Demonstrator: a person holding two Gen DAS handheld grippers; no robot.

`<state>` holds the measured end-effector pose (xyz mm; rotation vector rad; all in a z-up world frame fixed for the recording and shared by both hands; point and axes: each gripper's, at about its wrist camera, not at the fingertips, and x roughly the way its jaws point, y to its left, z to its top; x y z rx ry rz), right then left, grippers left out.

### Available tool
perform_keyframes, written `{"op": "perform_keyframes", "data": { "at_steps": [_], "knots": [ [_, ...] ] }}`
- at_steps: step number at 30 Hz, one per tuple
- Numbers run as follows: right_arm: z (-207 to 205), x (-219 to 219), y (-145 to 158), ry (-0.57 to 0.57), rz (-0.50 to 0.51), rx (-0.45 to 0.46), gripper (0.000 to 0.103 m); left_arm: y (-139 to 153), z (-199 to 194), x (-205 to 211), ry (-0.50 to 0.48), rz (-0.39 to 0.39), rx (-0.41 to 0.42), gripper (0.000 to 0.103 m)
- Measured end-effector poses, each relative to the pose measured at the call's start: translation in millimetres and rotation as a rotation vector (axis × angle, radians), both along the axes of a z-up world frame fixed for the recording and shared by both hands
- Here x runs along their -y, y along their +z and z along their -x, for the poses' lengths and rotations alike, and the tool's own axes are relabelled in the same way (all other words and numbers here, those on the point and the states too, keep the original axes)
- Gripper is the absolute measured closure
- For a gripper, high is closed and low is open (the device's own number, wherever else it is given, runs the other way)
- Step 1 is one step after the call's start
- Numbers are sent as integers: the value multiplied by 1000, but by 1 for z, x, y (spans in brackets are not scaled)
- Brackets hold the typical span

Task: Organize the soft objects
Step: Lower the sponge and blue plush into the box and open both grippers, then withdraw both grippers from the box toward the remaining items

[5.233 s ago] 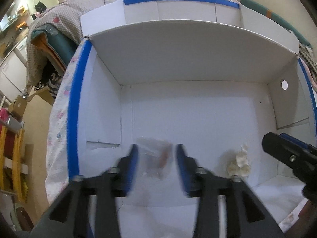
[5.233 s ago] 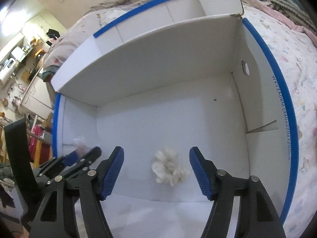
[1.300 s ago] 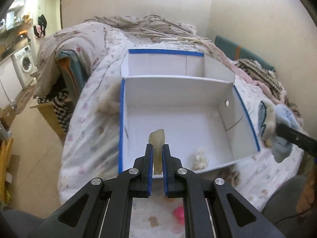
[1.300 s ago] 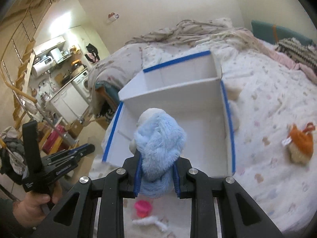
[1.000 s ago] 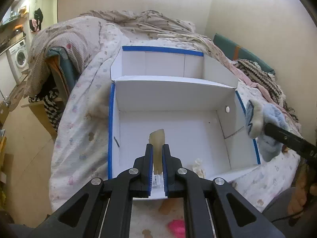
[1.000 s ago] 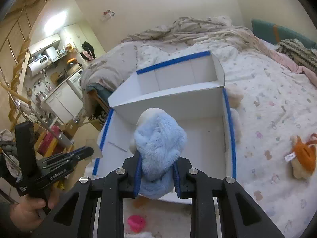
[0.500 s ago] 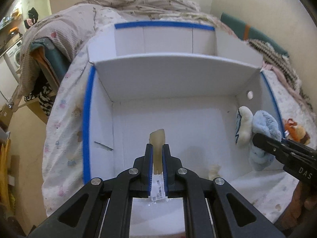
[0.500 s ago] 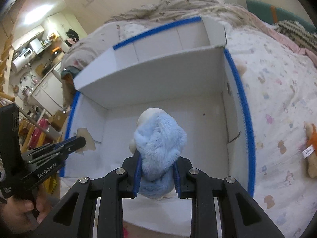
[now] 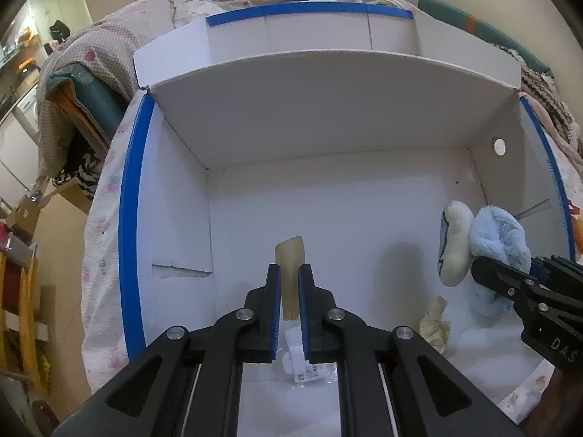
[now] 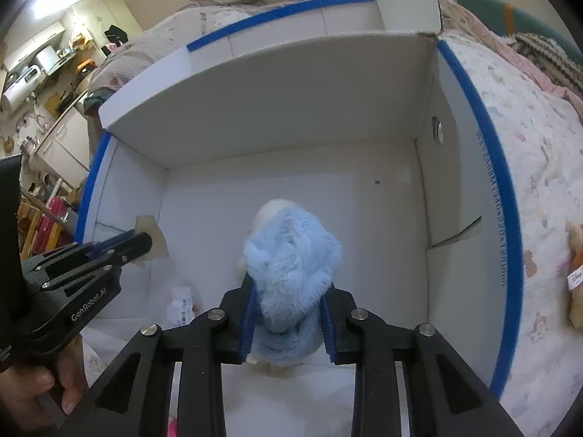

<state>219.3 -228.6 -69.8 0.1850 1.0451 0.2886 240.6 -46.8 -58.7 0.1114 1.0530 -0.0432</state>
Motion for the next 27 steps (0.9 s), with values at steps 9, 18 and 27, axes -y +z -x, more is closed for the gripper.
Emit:
{"op": "perform_keyframes", "data": {
  "at_steps": [9,18,27],
  "knots": [
    [2,-2,1,12,-42,10,45,-3,-2,-5,34,-27,-13,89],
    [9,11,19,-23,-145,48,10,10,9,-6,51,-50,36,43],
    [23,11,38,-16,-132,104,0,35,22,-6,65,-38,79,43]
  ]
}}
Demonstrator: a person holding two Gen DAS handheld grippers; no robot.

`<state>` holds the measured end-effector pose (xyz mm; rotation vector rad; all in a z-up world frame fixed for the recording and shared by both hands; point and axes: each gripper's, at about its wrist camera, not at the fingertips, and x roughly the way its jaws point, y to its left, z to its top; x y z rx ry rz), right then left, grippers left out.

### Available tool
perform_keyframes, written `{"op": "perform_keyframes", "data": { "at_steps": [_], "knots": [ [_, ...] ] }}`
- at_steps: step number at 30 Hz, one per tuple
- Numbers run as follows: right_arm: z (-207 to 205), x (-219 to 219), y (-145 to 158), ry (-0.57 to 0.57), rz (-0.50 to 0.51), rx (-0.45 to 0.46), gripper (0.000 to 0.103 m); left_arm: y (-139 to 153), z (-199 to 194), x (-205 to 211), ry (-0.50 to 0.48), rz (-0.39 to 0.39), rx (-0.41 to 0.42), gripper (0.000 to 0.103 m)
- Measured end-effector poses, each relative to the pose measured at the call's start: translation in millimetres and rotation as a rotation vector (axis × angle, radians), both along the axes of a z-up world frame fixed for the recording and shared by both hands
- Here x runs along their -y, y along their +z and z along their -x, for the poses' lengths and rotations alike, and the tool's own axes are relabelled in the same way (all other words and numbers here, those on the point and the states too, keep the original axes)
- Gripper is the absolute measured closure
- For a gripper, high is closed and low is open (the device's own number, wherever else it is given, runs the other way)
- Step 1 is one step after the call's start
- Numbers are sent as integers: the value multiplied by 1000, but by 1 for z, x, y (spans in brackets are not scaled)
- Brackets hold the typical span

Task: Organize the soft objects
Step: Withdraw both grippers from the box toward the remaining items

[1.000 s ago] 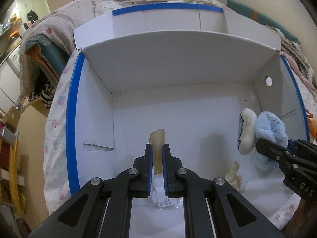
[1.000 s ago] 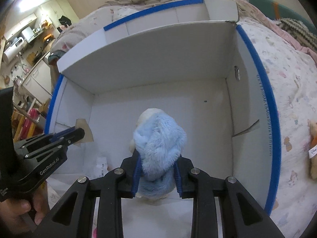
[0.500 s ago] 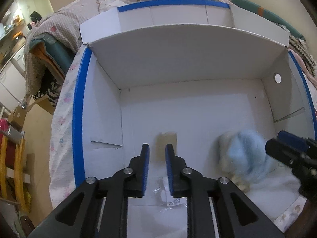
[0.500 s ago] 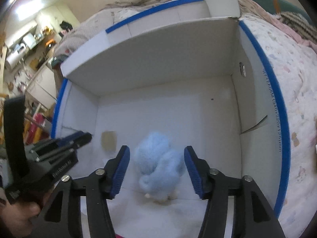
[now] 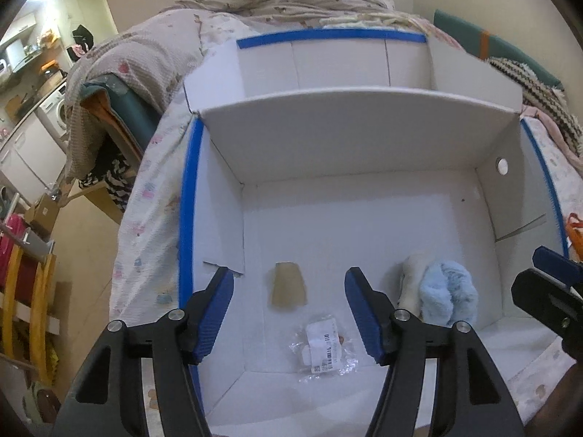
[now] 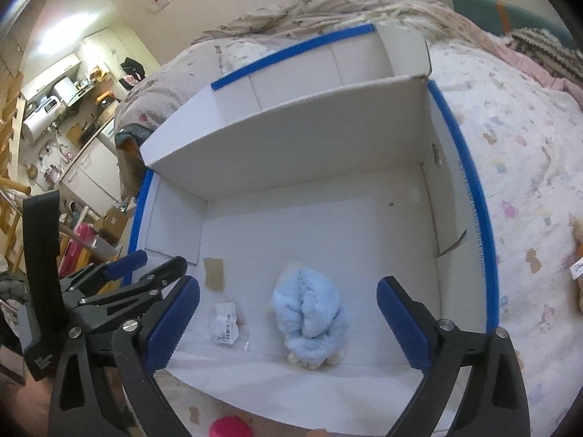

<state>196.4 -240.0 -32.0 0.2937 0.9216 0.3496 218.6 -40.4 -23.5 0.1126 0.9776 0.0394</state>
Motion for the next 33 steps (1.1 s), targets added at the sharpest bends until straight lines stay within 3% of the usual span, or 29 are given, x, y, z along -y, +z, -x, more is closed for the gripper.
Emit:
{"op": "perform_keyframes", "data": {
  "at_steps": [17,33],
  "knots": [
    [58,18,26,-12,16,86,0,43,62,-22,2,49,114,42],
    [99,26,14,-32,29,51,0,18,119,-36,50,89,52,42]
  ]
}}
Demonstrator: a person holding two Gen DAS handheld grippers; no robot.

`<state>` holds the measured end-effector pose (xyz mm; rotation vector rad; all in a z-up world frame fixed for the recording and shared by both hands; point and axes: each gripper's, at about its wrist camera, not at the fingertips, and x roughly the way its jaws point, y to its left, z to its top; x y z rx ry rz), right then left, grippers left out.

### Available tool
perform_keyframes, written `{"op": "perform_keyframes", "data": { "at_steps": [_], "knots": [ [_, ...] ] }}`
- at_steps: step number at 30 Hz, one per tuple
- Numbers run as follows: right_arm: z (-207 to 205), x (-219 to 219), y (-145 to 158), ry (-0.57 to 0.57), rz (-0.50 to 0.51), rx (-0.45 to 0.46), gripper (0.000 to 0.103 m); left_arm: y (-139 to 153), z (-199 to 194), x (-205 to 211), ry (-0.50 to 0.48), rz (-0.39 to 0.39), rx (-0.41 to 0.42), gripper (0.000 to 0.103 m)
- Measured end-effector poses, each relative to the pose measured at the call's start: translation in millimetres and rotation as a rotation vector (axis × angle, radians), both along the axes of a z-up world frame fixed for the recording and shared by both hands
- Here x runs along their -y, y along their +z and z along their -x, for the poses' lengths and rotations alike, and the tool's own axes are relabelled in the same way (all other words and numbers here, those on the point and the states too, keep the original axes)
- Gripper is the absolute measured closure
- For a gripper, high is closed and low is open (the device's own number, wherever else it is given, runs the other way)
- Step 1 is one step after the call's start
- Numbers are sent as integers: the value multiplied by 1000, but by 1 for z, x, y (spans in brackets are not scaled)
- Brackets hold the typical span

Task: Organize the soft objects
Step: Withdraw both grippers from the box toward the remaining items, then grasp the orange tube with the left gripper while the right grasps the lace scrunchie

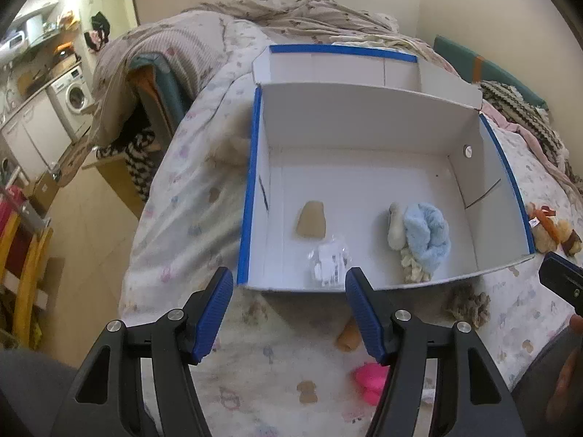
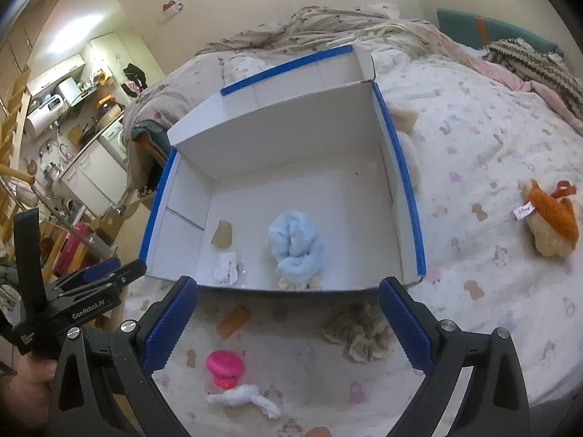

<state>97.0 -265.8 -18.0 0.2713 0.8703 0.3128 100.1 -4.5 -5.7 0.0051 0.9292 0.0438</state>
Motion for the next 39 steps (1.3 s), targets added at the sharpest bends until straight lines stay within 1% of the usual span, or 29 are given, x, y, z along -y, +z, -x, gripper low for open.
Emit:
{"op": "perform_keyframes", "data": {
  "at_steps": [6,10,15,17,20,22,24,25,27,29,32,34,35,37,39],
  "knots": [
    [10,-1,-12,3,15,-28,0,-10,15,-1,-2,0,-26,42],
    [12,1,-22,-5,17,-45,0,-21,20,-4,14,17,-57,42],
    [11,3,-35,-25,30,-88,0,-25,24,-8,18,-8,-43,42],
    [11,8,-37,-46,15,-98,0,-29,24,-15,32,9,-53,42],
    [9,16,-42,-84,-8,-121,0,-35,24,-29,66,68,-73,42],
    [7,20,-46,-104,-13,-140,0,-40,22,-35,89,79,-92,42],
    [4,21,-51,-112,-9,-165,0,-46,20,-36,92,88,-113,42],
    [3,21,-53,-114,-6,-173,0,-51,17,-36,87,104,-137,42],
    [1,21,-56,-120,-4,-187,0,-61,13,-32,72,130,-178,42],
    [0,22,-59,-128,-1,-201,0,-70,9,-25,49,134,-218,42],
    [-2,27,-63,-145,-10,-218,0,-81,-5,-3,-26,135,-272,43],
    [-4,31,-66,-161,-10,-235,0,-83,-13,16,-87,111,-273,43],
    [-4,33,-68,-172,-12,-246,0,-85,-18,26,-120,89,-284,43],
    [-6,42,-75,-209,-28,-278,0,-95,-26,44,-172,72,-309,43],
    [-8,50,-82,-239,-53,-315,0,-103,-31,54,-199,63,-318,43]
  ]
}}
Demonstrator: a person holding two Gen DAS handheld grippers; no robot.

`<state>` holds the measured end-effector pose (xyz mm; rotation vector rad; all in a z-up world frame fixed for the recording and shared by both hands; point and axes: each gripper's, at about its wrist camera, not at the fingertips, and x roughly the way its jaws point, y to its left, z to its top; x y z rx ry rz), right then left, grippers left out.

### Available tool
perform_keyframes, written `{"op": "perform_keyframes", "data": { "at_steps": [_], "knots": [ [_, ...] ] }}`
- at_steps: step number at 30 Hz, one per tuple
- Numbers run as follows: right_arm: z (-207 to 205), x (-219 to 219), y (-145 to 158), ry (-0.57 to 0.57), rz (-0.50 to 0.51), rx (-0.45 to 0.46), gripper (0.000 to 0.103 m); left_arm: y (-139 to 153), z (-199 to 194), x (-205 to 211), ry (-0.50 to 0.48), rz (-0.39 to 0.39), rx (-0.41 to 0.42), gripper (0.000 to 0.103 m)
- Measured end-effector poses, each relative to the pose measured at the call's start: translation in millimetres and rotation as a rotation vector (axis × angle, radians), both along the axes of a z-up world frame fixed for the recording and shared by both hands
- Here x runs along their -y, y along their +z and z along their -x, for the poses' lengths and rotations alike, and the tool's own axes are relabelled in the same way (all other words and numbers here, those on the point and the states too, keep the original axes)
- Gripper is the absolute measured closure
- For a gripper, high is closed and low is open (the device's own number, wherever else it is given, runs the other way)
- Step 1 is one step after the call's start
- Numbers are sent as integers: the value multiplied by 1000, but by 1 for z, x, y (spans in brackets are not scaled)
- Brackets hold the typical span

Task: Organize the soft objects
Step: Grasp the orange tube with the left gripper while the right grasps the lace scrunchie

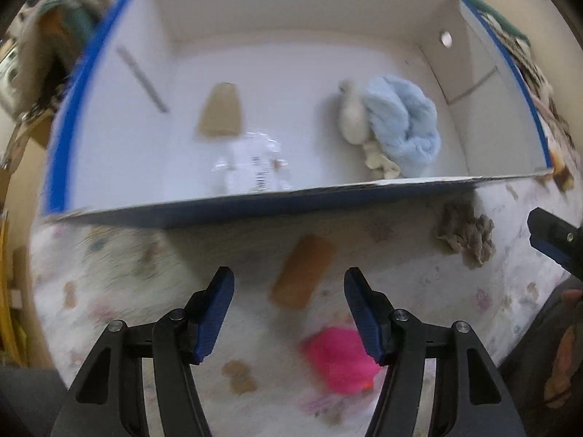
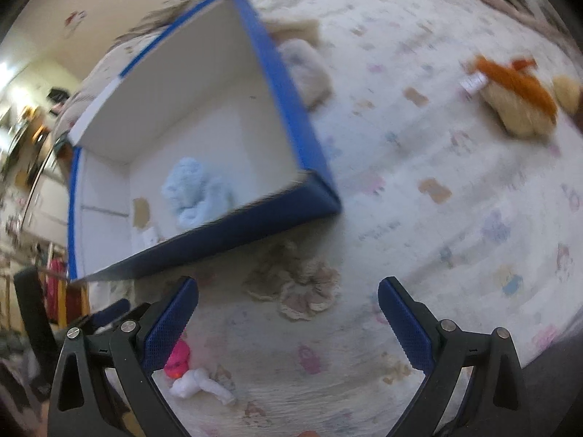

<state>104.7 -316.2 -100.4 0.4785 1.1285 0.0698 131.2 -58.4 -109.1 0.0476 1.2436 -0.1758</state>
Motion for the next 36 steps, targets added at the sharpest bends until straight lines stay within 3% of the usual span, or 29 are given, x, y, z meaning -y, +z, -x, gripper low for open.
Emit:
{"op": "perform_keyframes", "data": {
  "at_steps": [2,4,5,6,8,9,12,16,21,29,31,34,36],
  "knots": [
    [-2,5,-6,-19,-19,-28,0,-9,-5,4,-20,-5,-6,44],
    [-3,6,-10,-29,-21,-44,0,-20,-10,4,-23,-17,-37,53],
    [-4,6,-12,-29,-21,-50,0,-27,-12,2,-26,-15,-66,63],
    [-5,6,-13,-27,-16,-55,0,-30,-13,-1,-18,-7,-72,80],
    [-9,-1,-16,-3,33,-72,0,-29,-14,-9,0,39,-71,87],
    [-13,-6,-18,15,62,-81,0,-26,-16,-11,4,59,-69,95],
    [-21,-24,-26,78,130,-100,0,-20,-16,-14,0,40,-38,97],
    [-31,-42,-37,139,211,-121,0,-15,-13,-24,69,12,-30,97],
    [-41,-52,-49,173,261,-145,0,-9,-7,-47,159,-27,-11,97],
    [-51,-75,-63,226,353,-164,0,-4,5,-69,191,-61,11,97],
    [-52,-81,-62,237,386,-150,7,-6,6,-70,196,-64,8,97],
    [-48,-89,-57,242,411,-127,41,-10,11,-78,198,-67,9,97],
    [-47,-89,-54,234,420,-118,71,-11,13,-79,199,-73,14,97]
  ]
}}
